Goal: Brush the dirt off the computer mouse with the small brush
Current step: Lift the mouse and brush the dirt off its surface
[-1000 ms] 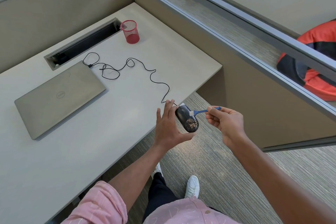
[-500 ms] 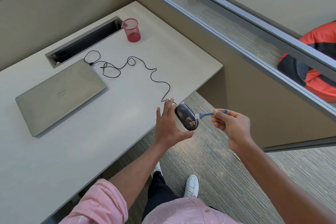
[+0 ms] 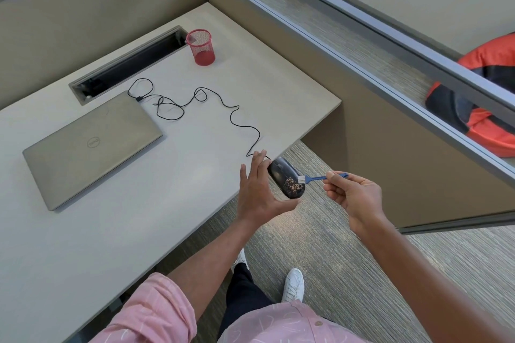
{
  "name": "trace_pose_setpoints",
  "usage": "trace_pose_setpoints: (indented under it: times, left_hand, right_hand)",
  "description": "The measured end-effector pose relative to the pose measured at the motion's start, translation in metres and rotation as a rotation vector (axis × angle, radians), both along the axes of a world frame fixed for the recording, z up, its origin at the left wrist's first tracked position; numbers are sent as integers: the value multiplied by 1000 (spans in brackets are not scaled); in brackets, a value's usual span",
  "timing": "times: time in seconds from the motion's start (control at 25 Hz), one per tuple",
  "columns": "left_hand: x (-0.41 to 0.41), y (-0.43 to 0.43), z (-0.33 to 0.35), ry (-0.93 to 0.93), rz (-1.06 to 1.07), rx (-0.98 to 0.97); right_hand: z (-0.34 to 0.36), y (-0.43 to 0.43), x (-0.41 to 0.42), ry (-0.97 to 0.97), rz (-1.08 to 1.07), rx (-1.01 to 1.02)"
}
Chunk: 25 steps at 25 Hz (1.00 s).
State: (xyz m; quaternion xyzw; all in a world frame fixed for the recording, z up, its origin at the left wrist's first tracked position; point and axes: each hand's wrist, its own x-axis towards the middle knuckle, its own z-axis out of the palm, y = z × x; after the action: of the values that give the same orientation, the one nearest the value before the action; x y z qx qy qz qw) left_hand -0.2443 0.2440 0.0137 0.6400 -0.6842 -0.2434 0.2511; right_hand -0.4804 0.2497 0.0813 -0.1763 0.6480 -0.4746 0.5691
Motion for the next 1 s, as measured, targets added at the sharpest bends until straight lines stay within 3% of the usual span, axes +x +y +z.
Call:
trace_pose_setpoints:
  times: [0.48, 1.0]
  left_hand:
    - [-3, 1, 3, -22, -20, 3]
    - [-3, 2, -1, -30, -21, -5]
  right_hand:
    - [11, -10, 16, -49, -15, -37]
    - [9, 4, 18, 125, 14, -133]
